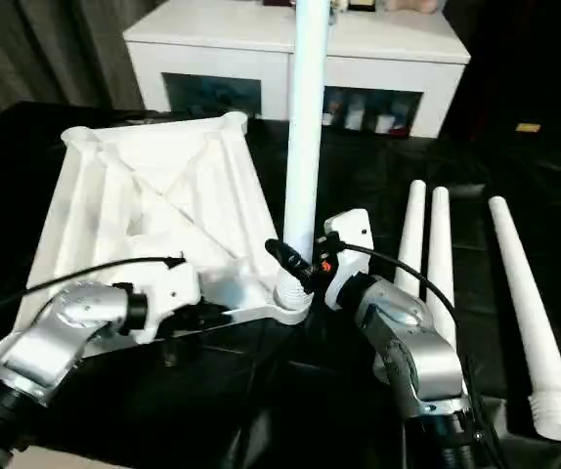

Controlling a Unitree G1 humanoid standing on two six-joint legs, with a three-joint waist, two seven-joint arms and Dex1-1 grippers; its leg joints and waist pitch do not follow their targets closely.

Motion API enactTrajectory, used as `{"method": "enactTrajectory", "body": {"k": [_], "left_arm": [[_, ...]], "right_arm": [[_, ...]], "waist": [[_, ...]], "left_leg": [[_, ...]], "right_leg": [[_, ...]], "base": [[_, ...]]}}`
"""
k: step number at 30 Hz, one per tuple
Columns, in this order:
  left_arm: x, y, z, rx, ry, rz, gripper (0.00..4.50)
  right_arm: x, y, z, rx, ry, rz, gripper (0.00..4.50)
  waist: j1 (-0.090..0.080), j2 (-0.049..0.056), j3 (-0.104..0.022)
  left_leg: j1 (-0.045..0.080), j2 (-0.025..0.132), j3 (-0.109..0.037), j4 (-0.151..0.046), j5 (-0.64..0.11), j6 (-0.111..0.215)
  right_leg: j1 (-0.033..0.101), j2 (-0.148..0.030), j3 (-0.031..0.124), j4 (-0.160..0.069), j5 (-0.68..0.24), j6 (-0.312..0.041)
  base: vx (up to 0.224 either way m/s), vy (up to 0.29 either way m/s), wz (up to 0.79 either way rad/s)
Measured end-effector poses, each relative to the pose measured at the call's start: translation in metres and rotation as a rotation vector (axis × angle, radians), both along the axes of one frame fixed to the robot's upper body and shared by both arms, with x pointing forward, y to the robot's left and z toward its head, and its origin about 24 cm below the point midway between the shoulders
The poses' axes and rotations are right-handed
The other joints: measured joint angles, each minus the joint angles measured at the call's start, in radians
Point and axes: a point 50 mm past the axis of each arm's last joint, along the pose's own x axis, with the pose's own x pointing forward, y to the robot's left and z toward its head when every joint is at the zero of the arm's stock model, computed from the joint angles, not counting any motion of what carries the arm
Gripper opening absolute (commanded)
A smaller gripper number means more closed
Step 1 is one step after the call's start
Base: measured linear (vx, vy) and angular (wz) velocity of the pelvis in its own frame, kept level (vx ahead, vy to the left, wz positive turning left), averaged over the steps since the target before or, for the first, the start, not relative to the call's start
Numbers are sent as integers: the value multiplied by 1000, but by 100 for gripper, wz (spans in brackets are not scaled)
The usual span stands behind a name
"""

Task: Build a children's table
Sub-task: Insert table leg to table base

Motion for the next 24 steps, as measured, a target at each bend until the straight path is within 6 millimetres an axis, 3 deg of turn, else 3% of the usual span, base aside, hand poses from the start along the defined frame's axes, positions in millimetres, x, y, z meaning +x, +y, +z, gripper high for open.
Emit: {"method": "enactTrajectory", "body": {"k": [1, 3, 6, 18, 19, 24], "left_arm": [[0, -2, 0, -9, 6, 12, 28], [1, -2, -1, -10, 14, 25, 28], [1, 0, -1, 5, 8, 27, 67], [3, 6, 0, 80, 7, 1, 67], [3, 6, 0, 81, 8, 1, 38], [4, 4, -1, 88, 9, -18, 4]], "right_arm": [[1, 1, 2, 0, -8, 2, 184], [2, 1, 3, 0, -11, 2, 184], [2, 1, 3, 0, -11, 0, 184], [2, 1, 2, -8, -10, -13, 184], [2, 1, 2, -8, -10, -13, 184], [2, 1, 2, -8, -11, -10, 184]], "waist": [[-1, 0, 0], [-1, -2, -1], [-2, -2, -1], [-5, -1, -2], [-5, -1, -2], [-4, 0, -3]], "left_leg": [[0, 0, 0, 0, 0, 0], [0, 0, 0, 0, 0, 0], [0, 0, 0, 0, 0, 0], [1, 0, 0, -1, 0, 0], [1, 0, 0, -1, 0, 0], [1, 0, 0, -1, 0, 0]], "right_leg": [[0, 0, 0, 0, 0, 0], [0, 0, 0, 0, 0, 0], [-1, 0, 0, 1, 0, 0], [0, 0, 0, 1, 0, 0], [0, 0, 0, 1, 0, 0], [0, 0, 0, 1, 0, 0]], "base": [[0, 0, 0], [0, 0, 0], [0, 0, 0], [0, 0, 0], [0, 0, 0], [0, 0, 0]]}}
